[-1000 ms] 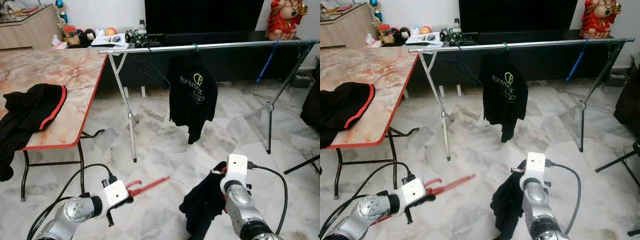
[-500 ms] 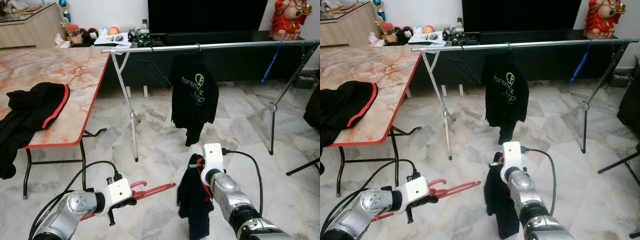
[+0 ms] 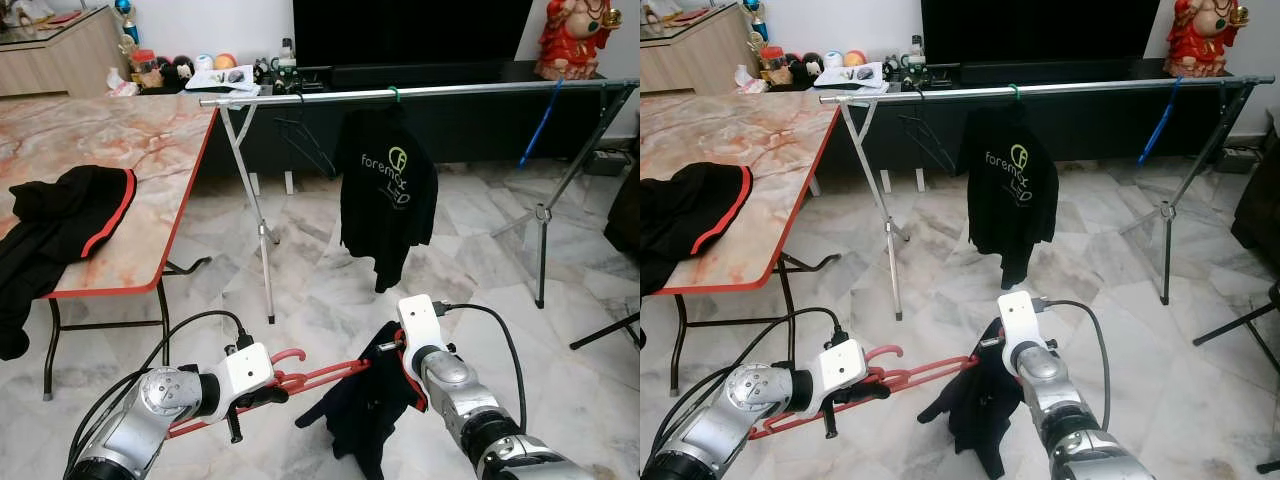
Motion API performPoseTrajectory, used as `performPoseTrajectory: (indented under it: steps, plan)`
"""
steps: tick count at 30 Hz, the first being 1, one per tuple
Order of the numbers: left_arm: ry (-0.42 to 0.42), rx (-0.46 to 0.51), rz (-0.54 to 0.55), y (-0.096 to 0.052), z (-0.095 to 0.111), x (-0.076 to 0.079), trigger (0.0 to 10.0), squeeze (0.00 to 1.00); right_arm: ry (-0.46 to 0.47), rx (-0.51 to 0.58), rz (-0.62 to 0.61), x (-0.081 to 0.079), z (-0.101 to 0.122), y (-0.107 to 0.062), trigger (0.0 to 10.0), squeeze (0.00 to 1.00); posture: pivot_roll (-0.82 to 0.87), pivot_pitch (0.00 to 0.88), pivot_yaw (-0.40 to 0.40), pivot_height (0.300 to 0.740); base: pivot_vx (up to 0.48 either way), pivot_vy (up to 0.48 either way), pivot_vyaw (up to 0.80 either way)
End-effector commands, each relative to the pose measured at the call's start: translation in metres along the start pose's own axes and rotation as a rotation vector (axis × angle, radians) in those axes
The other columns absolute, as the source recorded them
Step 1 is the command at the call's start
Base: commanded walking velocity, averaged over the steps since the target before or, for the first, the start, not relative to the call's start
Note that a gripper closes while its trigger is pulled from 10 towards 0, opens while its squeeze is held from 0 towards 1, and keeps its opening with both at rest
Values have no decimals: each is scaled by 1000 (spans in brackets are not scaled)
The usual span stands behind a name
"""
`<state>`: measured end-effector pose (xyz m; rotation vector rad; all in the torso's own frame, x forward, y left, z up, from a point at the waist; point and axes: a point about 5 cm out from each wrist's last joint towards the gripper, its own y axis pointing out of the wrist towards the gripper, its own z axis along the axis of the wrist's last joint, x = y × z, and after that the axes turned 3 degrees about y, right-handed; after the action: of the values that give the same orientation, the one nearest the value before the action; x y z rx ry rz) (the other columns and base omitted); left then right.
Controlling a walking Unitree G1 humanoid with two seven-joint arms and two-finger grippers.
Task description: Hang hanger
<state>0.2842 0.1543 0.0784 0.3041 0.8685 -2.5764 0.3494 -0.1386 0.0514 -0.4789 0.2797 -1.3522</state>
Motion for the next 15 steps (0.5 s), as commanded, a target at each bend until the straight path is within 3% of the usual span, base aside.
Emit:
performPoseTrajectory:
  steps: [1,8,15]
  plan:
    - [-4,-2,-71,-3,2,4,10000,0,10,20,-12,-1,9,1,10000,0,96,60,32,740,0,0,0]
    - [-15,15,-149,-5,12,3,10000,0,38,39,-48,0,16,2,10000,0,98,59,32,740,0,0,0]
    - [-27,84,-187,3,32,5,10000,0,54,39,-70,0,15,2,10000,0,99,61,30,740,0,0,0]
